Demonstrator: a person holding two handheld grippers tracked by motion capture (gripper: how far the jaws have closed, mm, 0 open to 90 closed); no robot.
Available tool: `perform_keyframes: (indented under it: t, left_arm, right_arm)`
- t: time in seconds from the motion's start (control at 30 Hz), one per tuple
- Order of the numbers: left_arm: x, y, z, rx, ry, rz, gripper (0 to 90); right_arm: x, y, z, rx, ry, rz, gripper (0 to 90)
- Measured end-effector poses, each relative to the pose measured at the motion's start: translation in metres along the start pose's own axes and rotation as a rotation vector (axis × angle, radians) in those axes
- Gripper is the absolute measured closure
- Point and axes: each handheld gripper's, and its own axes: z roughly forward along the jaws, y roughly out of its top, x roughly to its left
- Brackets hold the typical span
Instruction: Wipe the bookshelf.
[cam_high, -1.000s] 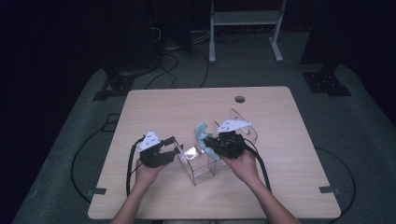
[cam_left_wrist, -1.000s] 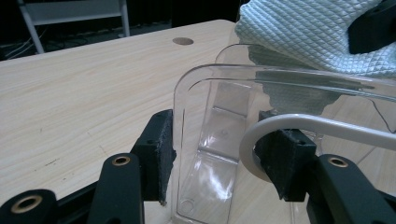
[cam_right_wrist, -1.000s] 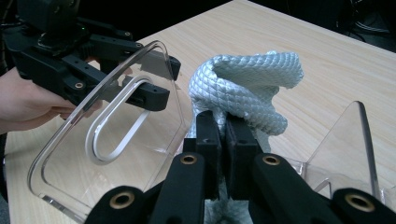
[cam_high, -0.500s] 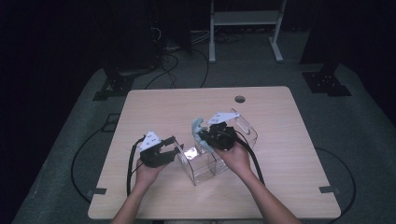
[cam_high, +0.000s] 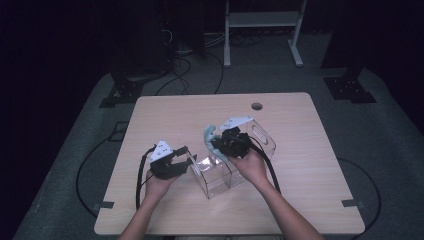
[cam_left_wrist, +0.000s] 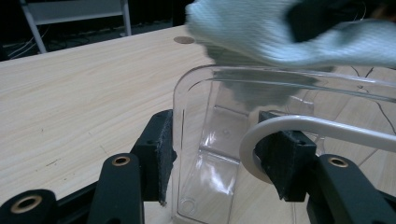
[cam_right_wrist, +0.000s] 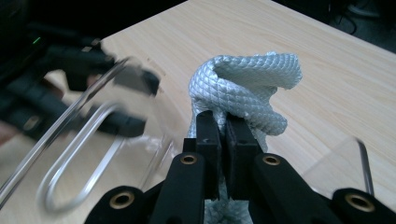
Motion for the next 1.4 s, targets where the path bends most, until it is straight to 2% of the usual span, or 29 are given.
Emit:
perform_keyframes:
  t: [0.1,0.37,0.5,0.7,0.8,0.93,1.07,1.2,1.27,1.33,1.4]
  left_arm:
    - [-0.001,0.0,0.001,0.003,-0.004,-0.001,46.9]
    - [0.001,0.001,0.001,0.005,-0.005,-0.002,46.7]
    - [0.003,0.0,0.003,0.006,-0.02,-0.024,44.0]
    - [0.0,0.001,0.002,0.012,-0.006,-0.007,46.1]
    - [0.0,0.001,0.003,0.009,-0.001,-0.001,46.5]
    - [-0.001,0.0,0.003,0.002,0.006,0.003,46.8]
    - [0.0,0.0,0.003,0.001,0.01,0.0,46.8]
    - [-0.001,0.0,0.004,-0.004,0.02,-0.005,47.0]
    - [-0.001,0.0,0.004,-0.002,0.024,-0.003,47.1]
    - [-0.001,0.0,0.004,-0.002,0.027,-0.003,47.0]
    - [0.0,0.0,0.004,-0.003,0.028,-0.006,47.0]
  right_arm:
    - [0.004,-0.007,-0.007,-0.008,-0.002,-0.011,85.5]
    - [-0.006,0.009,0.012,0.006,0.0,0.029,85.5]
    - [-0.006,0.001,0.005,-0.016,0.028,0.037,85.5]
    - [0.001,-0.021,-0.023,-0.027,0.074,0.0,85.4]
    - [0.0,-0.035,-0.042,-0.051,0.105,0.018,85.5]
    - [-0.004,-0.056,-0.075,-0.133,0.148,0.021,85.4]
    - [-0.007,-0.078,-0.108,-0.174,0.126,0.024,85.4]
    - [-0.013,-0.098,-0.129,-0.184,0.057,0.019,85.5]
    - [-0.018,-0.107,-0.137,-0.183,0.049,0.04,85.4]
    - [-0.024,-0.116,-0.143,-0.174,0.016,0.05,85.5]
    - [-0.033,-0.125,-0.148,-0.178,-0.001,0.086,85.4]
